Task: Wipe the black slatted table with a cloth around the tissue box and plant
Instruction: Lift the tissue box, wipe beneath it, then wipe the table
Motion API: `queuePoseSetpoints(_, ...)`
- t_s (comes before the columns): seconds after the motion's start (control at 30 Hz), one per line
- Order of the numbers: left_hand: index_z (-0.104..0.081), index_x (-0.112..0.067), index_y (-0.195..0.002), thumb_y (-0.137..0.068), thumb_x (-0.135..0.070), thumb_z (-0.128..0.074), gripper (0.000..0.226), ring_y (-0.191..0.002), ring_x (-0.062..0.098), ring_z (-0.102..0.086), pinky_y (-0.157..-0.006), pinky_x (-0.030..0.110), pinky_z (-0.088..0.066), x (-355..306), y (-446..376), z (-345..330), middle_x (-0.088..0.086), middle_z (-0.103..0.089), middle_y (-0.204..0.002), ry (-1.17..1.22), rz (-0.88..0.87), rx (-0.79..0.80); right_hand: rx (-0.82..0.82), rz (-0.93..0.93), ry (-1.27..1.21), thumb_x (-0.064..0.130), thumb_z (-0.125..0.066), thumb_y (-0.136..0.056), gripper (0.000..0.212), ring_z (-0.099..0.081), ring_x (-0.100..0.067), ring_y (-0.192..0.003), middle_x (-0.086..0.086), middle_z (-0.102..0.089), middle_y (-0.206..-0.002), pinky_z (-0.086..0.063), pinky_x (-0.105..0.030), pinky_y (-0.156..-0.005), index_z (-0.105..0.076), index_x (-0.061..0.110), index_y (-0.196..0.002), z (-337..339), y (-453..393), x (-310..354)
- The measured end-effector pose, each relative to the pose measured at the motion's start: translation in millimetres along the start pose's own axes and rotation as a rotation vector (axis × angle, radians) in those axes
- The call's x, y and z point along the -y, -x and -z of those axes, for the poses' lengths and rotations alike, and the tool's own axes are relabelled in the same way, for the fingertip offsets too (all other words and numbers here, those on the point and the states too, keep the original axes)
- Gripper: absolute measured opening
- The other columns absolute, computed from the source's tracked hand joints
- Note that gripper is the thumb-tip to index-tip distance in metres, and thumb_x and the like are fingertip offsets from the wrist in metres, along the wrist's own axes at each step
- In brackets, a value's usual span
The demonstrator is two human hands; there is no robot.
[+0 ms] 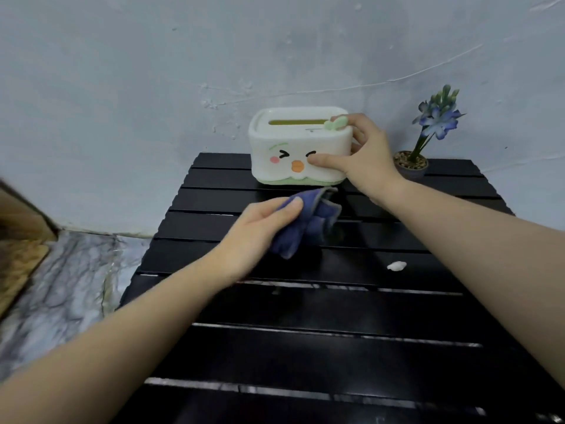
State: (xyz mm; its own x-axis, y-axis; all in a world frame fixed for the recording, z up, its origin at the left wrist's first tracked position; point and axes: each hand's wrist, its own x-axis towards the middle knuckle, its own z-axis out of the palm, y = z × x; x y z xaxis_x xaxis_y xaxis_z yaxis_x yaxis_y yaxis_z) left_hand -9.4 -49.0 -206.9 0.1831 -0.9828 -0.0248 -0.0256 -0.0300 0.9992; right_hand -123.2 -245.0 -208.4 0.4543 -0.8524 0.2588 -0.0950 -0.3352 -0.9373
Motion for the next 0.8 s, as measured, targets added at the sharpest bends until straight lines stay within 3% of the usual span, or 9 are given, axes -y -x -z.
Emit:
queuePoseSetpoints(0.1,-0.077,-0.016,-0.083,-0.097,-0.031,-0.055,0.03,-0.081,0.019,-0.062,-0.078,0.028,-0.045,-14.4,3.6,64.4,0.014,-0.07,-0.088,-0.019,-0.002,-0.302,0.007,-0.016,-0.006,0.034,-0.096,-0.049,0.064,-0.067,-0.018,-0.11,0.003,-0.067,-0.12,-0.058,-0.041,-0.092,-0.06,0.034,-0.102,-2.3,2.8,-6.7)
queuePoseSetpoints(0.17,-0.074,-0.014,-0.102,-0.102,-0.027,-0.047,0.03,-0.091,0.016,-0.069,-0.085,0.026,-0.05,-17.6,-6.1,101.8,0.009,-0.073,-0.103,-0.077,-0.06,-0.368,0.001,-0.019,-0.018,0.036,-0.096,-0.049,0.064,-0.066,-0.017,-0.112,0.006,-0.065,-0.123,-0.058,-0.042,-0.092,-0.059,0.035,-0.102,-3.9,5.0,-11.6)
queuePoseSetpoints(0.3,-0.066,-0.008,-0.1,-0.103,-0.033,-0.043,0.035,-0.064,0.012,-0.055,-0.063,0.028,-0.044,14.0,-19.7,150.3,0.016,-0.063,-0.08,-0.466,-0.038,-0.361,0.013,-0.048,-0.011,0.04,-0.095,-0.048,0.082,-0.063,-0.016,-0.116,0.007,-0.061,-0.129,-0.056,-0.043,-0.096,-0.054,0.031,-0.119,-8.7,8.1,-17.4)
queuePoseSetpoints(0.37,-0.066,-0.017,-0.114,-0.101,-0.041,-0.041,0.037,-0.091,0.013,-0.063,-0.085,0.033,-0.047,38.5,-13.5,156.6,0.011,-0.071,-0.104,-0.761,0.044,-0.289,0.029,-0.056,0.016,0.042,-0.095,-0.048,0.094,-0.06,-0.014,-0.12,0.009,-0.058,-0.132,-0.054,-0.04,-0.101,-0.047,0.038,-0.129,-10.0,9.6,-14.1)
queuePoseSetpoints(0.43,-0.054,-0.025,-0.138,-0.103,-0.039,-0.041,0.041,-0.136,0.011,-0.044,-0.11,0.029,-0.031,49.9,1.3,147.9,-0.003,-0.054,-0.144,-0.96,0.052,-0.241,0.037,-0.073,0.05,0.038,-0.096,-0.054,0.102,-0.055,-0.012,-0.124,0.015,-0.051,-0.133,-0.05,-0.027,-0.101,-0.036,0.04,-0.138,-8.7,14.0,-7.9)
queuePoseSetpoints(0.53,-0.046,-0.028,-0.145,-0.103,-0.037,-0.042,0.044,-0.144,0.005,-0.03,-0.115,0.026,-0.025,49.4,21.6,128.0,-0.01,-0.043,-0.152,-0.953,0.018,-0.273,0.007,-0.12,0.142,0.032,-0.09,-0.071,0.1,-0.037,-0.005,-0.124,0.014,-0.035,-0.132,-0.034,-0.008,-0.094,-0.027,0.028,-0.148,-6.3,33.6,7.0)
queuePoseSetpoints(0.63,-0.049,-0.03,-0.142,-0.102,-0.035,-0.045,0.041,-0.134,-0.012,-0.024,-0.111,0.008,-0.02,43.9,54.2,102.8,-0.021,-0.043,-0.145,-0.911,-0.03,-0.228,-0.078,-0.142,0.149,0.039,-0.082,-0.08,0.079,-0.034,-0.004,-0.125,0.011,-0.039,-0.134,-0.032,-0.024,-0.106,-0.037,0.023,-0.143,-5.6,67.8,16.0)
queuePoseSetpoints(0.7,-0.049,-0.033,-0.141,-0.102,-0.034,-0.046,0.04,-0.132,-0.018,-0.022,-0.105,-0.003,-0.013,38.2,80.4,83.9,-0.027,-0.041,-0.142,-0.89,-0.062,-0.167,-0.089,-0.138,0.155,0.037,-0.077,-0.085,0.064,-0.039,-0.006,-0.127,0.012,-0.044,-0.132,-0.032,-0.025,-0.107,-0.045,0.022,-0.138,-4.3,99.1,21.5)
queuePoseSetpoints(0.8,-0.05,-0.035,-0.14,-0.102,-0.036,-0.043,0.039,-0.137,-0.016,-0.022,-0.11,0.002,-0.015,34.1,113.7,61.6,-0.026,-0.039,-0.147,-0.864,-0.072,-0.078,-0.039,-0.091,0.243,0.032,-0.074,-0.088,0.052,-0.04,-0.005,-0.136,0.01,-0.048,-0.141,-0.032,-0.024,-0.111,-0.052,0.022,-0.135,0.0,153.7,35.1)
